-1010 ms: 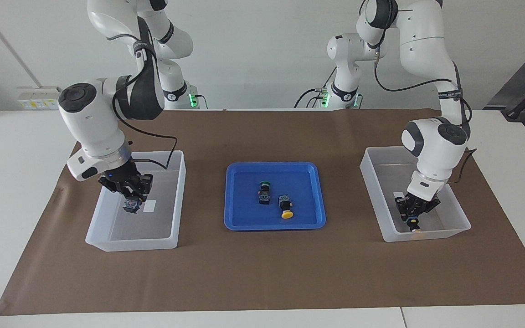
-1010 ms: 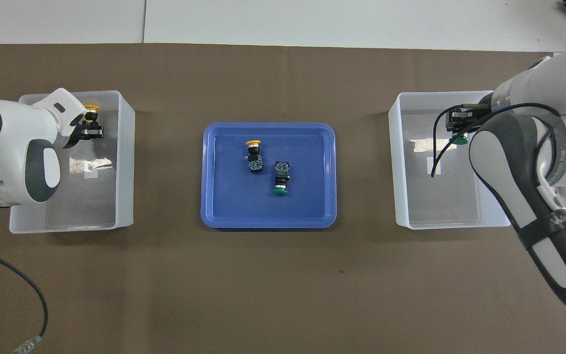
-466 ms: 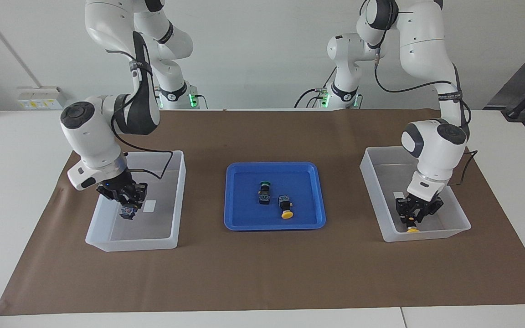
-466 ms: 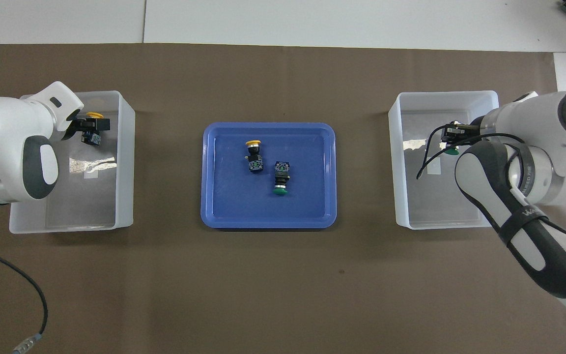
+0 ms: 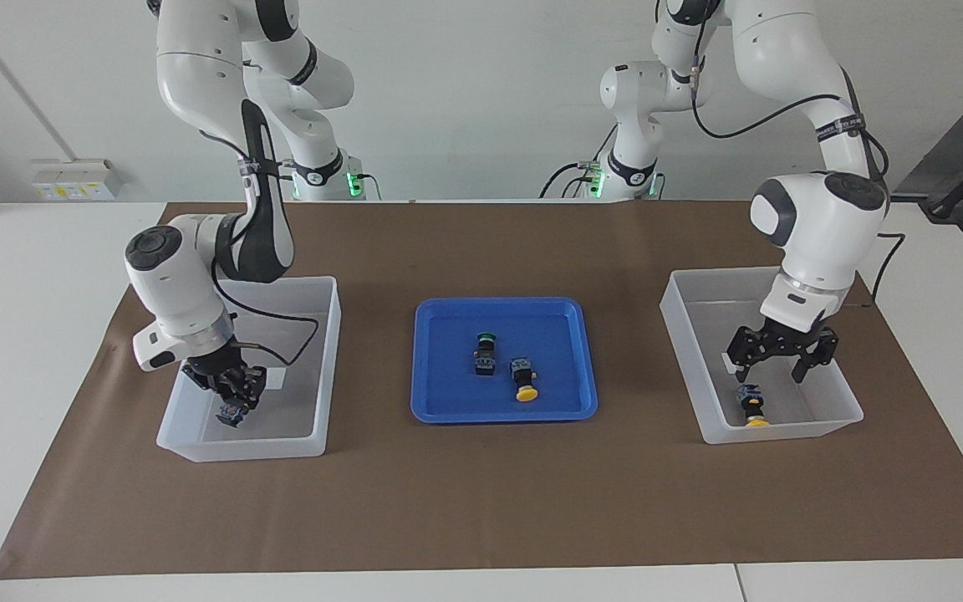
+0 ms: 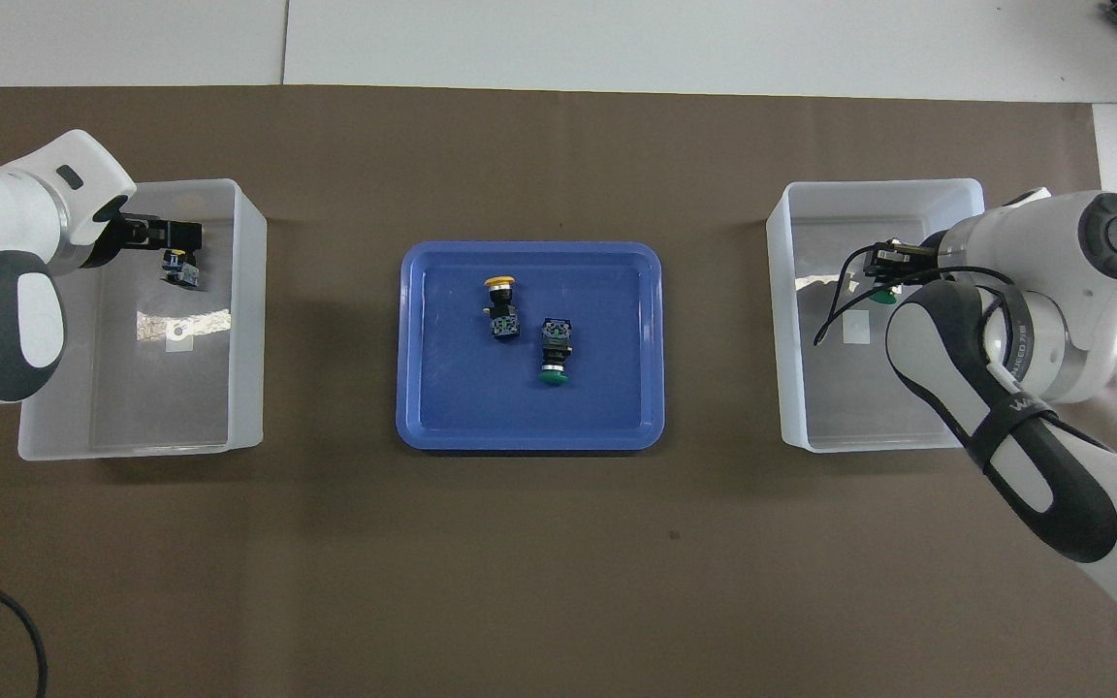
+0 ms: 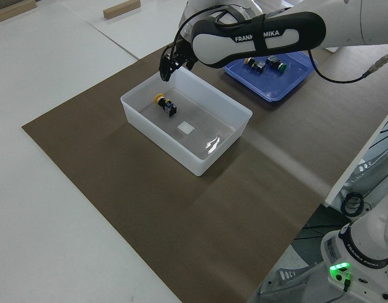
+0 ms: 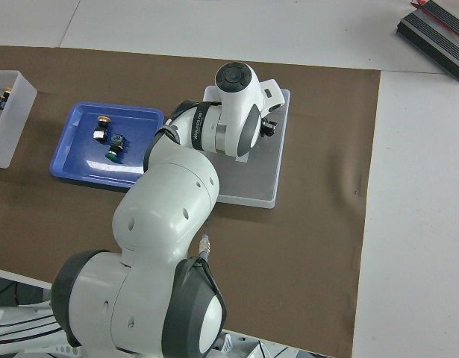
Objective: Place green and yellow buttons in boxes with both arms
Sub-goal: 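Reach the left gripper to the second yellow button while the right gripper reaches green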
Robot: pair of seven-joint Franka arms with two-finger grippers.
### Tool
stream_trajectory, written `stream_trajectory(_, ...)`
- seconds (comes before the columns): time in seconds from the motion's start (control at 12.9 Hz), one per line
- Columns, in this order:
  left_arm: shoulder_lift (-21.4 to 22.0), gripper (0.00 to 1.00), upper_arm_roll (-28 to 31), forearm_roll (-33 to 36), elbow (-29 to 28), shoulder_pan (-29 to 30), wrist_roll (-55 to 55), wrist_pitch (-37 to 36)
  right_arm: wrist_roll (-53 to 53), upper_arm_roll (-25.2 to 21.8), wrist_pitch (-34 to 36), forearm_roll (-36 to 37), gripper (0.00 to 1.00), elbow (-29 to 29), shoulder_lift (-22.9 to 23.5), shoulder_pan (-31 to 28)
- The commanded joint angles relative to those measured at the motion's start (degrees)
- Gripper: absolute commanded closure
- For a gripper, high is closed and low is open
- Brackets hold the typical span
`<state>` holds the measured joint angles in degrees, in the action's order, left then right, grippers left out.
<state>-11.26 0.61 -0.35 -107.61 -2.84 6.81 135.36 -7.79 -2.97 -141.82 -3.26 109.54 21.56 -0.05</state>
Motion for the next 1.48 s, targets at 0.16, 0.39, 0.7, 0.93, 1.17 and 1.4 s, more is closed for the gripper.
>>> stream_trajectory(0.16, 1.51, 0.00, 0.18, 0.61, -0.40, -8.31, -10.49, -2.21, -0.99, 0.69, 6.34, -0.69, 0.00, -3.61, -5.19, 4.52)
stream_trajectory(0.39, 0.81, 0.00, 0.09, 0.61, -0.76, -13.84, -18.56, -0.98, -5.89, 1.21, 12.44, -0.78, 0.00, -8.20, -6.35, 9.44)
stream_trajectory(0.7, -2.79, 0.00, 0.00, 0.52, -0.85, -21.32, -27.35, 2.18, -10.49, 2.09, 11.21, -2.87, 0.00, -7.24, -5.91, 17.70)
stream_trajectory(0.93, -6.57, 0.00, 0.00, 0.52, -0.76, -25.27, -35.79, 6.48, -10.49, 2.09, 3.50, -5.70, 0.00, -2.51, -5.38, 21.05)
stream_trajectory(1.17, -10.44, 0.00, 0.00, 0.26, -0.76, -27.74, -42.56, 12.10, -10.22, 2.09, 3.04, -5.70, 0.00, -0.73, -4.77, 21.24)
stream_trajectory(1.4, -11.76, 0.07, 0.00, 0.08, -1.02, -28.98, -45.92, 14.49, -10.22, 2.09, 2.95, -5.70, 0.00, -0.56, -4.77, 21.24)
